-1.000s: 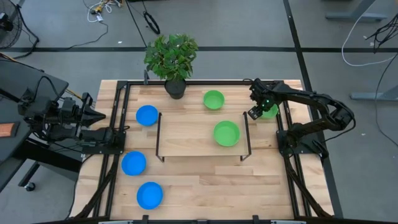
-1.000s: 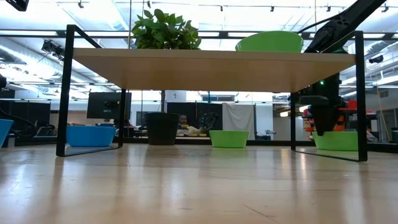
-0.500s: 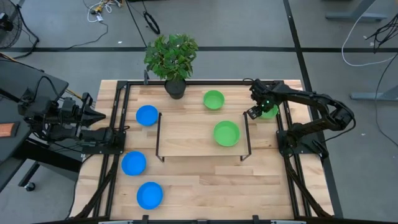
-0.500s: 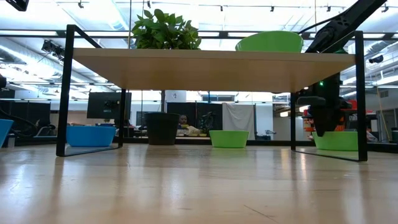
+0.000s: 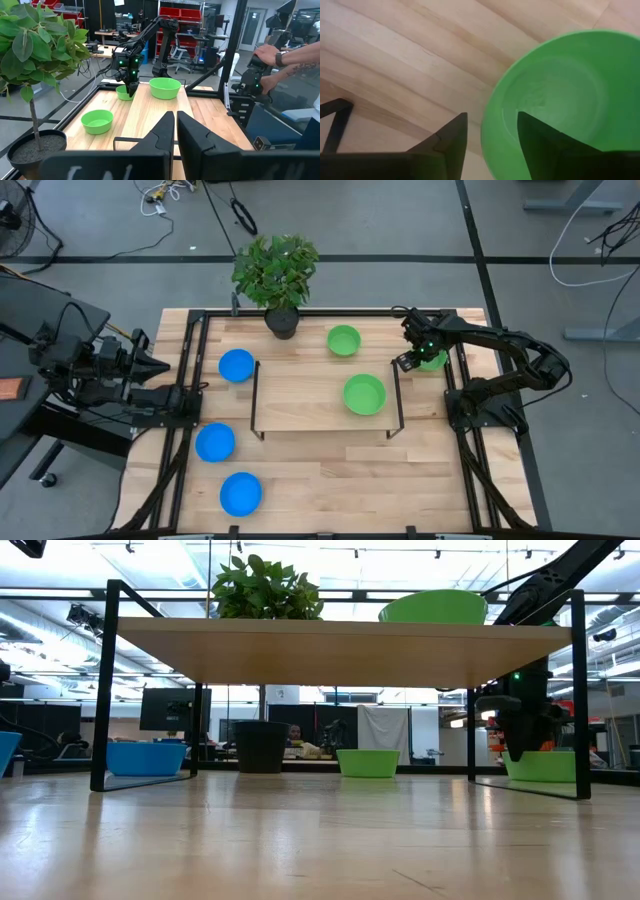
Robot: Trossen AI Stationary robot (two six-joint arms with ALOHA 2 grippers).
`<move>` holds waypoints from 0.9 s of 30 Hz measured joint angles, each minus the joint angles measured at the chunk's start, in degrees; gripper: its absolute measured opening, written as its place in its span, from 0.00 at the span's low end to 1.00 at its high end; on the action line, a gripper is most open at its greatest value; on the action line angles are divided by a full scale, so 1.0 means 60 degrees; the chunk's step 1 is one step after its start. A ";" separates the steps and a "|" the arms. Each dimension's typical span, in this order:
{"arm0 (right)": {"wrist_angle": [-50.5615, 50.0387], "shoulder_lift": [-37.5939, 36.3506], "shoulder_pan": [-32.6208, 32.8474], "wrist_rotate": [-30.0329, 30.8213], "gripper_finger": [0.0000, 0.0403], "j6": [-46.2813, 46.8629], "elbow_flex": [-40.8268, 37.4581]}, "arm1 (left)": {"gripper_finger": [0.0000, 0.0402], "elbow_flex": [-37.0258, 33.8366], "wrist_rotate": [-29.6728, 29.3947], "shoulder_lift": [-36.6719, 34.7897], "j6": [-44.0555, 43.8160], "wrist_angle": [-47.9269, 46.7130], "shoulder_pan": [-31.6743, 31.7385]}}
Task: Pick & Place Mini bowls
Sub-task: Stack the right green bowl on the green bowl on the shelf
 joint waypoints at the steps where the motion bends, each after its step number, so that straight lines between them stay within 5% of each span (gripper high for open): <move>1: 0.0000 0.0000 0.0000 0.0000 0.42 0.0000 0.0000 | 0.06 -0.0001 0.0000 0.0000 -0.0001 -0.0003 0.0002; 27: -0.0004 -0.0007 0.0000 0.0004 0.14 -0.0020 0.0000 | 0.06 0.0002 -0.0002 0.0001 -0.0004 -0.0003 0.0002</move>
